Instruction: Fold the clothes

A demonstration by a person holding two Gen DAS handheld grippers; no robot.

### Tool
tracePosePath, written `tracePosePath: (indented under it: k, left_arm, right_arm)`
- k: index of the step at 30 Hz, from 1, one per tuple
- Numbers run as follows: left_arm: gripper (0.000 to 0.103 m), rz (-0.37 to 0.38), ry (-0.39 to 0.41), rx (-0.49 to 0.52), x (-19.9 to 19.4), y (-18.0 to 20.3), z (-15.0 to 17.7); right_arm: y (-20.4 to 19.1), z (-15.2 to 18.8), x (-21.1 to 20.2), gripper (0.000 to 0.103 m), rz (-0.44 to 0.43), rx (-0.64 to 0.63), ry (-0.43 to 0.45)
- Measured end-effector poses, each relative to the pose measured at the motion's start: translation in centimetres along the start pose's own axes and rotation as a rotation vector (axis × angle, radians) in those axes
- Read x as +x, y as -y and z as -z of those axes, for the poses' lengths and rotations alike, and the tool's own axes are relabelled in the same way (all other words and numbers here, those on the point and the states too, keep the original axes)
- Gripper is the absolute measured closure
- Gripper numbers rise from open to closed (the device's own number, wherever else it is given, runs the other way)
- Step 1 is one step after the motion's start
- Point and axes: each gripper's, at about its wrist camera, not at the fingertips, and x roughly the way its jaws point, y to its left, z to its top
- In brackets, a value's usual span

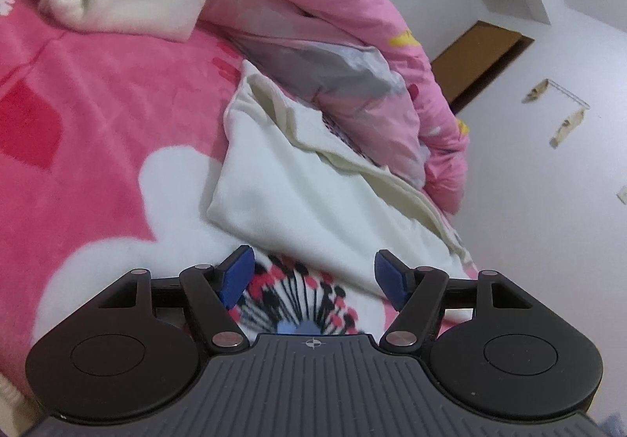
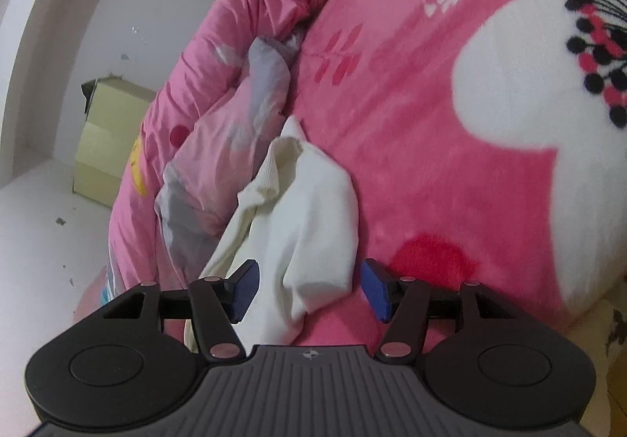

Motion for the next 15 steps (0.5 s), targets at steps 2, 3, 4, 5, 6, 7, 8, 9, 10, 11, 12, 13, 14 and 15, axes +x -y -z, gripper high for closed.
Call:
tracePosePath:
  k: [2,3,4,5,6,7,8,9,10,11,12,13,14,15]
  left_arm:
    - [0.035,-0.017,0.009,0.010,0.4,0.3,-0.1]
    - [0.035,-0.025,0.013,0.015,0.6,0.5,-0.2]
    - [0.036,-0.030,0.018,0.020,0.8,0.6,-0.2]
    - [0.036,-0.034,0.023,0.026,1.0,0.7,-0.3]
    - [0.039,-0.040,0.027,0.029,1.2,0.7,-0.3]
    - [0.039,-0.045,0.031,0.033,1.4,0.8,-0.3]
    - [0.040,-0.050,0.035,0.037,1.6,0.9,-0.3]
    - [0.042,-0.054,0.039,0.041,1.8,0.9,-0.3]
    - [0.043,-0.059,0.041,0.046,2.0,1.0,-0.3]
    - [0.048,-0.067,0.042,0.052,2.3,1.1,-0.4]
    - [0.053,-0.078,0.042,0.058,2.5,1.2,-0.4]
    - [0.056,-0.088,0.043,0.061,2.6,1.2,-0.4]
    - [0.065,-0.098,0.043,0.065,2.8,1.2,-0.4]
    - [0.074,-0.110,0.042,0.070,3.0,1.2,-0.5]
  right_arm:
    - [-0.6,0.3,-0.1,0.043,0.016,0.005,-0.019]
    - [-1.1,0.4,-0.3,0.043,0.019,-0.003,-0.024]
    - [-1.6,0.6,-0.7,0.043,0.015,-0.014,-0.024]
    - [-2.1,0.8,-1.0,0.043,-0.003,-0.018,-0.028]
    - [-2.5,1.0,-1.3,0.043,-0.021,-0.018,-0.036]
    - [-2.6,1.1,-1.1,0.043,-0.044,-0.001,-0.055]
    - [-2.7,1.3,-0.9,0.043,-0.062,0.014,-0.075]
    - [-2.5,1.4,-0.2,0.043,-0.064,0.027,-0.100]
    - [-2.4,1.6,0.6,0.043,-0.062,0.041,-0.123]
    - [-2.2,1.8,1.5,0.043,-0.044,0.054,-0.136]
    - [-2.0,1.7,2.5,0.042,-0.027,0.058,-0.142]
    - [-1.7,1.6,3.4,0.044,-0.010,0.062,-0.144]
    - [-1.5,1.5,4.2,0.045,0.002,0.064,-0.130]
    - [-1.6,1.2,4.8,0.045,0.003,0.064,-0.118]
